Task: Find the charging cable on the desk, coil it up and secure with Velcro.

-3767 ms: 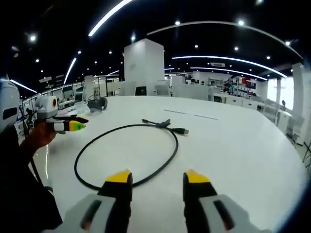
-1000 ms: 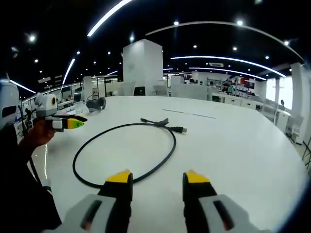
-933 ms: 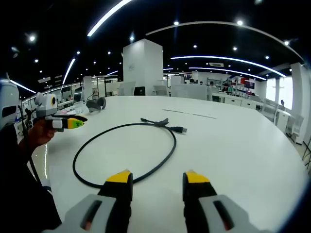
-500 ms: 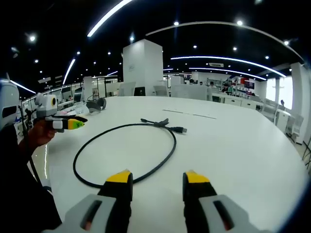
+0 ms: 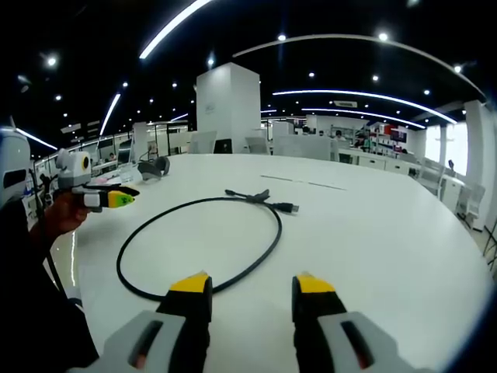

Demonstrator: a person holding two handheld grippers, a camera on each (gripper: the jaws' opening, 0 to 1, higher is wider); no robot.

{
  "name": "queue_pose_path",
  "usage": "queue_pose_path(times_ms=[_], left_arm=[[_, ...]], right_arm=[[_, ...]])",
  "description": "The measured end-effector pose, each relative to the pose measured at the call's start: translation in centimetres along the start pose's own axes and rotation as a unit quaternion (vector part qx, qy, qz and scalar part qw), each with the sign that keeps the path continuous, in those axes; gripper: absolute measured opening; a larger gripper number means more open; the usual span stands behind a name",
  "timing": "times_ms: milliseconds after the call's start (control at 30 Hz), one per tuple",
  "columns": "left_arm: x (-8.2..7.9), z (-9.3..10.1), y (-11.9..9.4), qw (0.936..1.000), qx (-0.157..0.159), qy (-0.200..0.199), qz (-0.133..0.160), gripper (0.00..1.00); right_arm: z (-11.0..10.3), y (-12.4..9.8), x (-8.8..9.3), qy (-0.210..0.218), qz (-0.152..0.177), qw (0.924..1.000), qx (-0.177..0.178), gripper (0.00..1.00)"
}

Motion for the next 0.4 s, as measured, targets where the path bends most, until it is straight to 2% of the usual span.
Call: queue_pose_path(times_ms=[400], left_arm=[[-0.07, 0.1, 0.16, 1.0, 0.001, 0.001, -0.001, 0.3]], right_arm=[[0.03, -0.02, 0.05, 0.0, 0.001, 1.0, -0.001, 0.42]])
Point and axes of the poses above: the point that each gripper's makers call its tool centre point, and the gripper's own axes: y roughly forward along the fingers, z roughly to its right, x roughly out of its underside, the point moved 7 cm from there along -y, roughly backward along the fingers, and after that the axes turned 5 degrees about y, right-handed, at the moved point
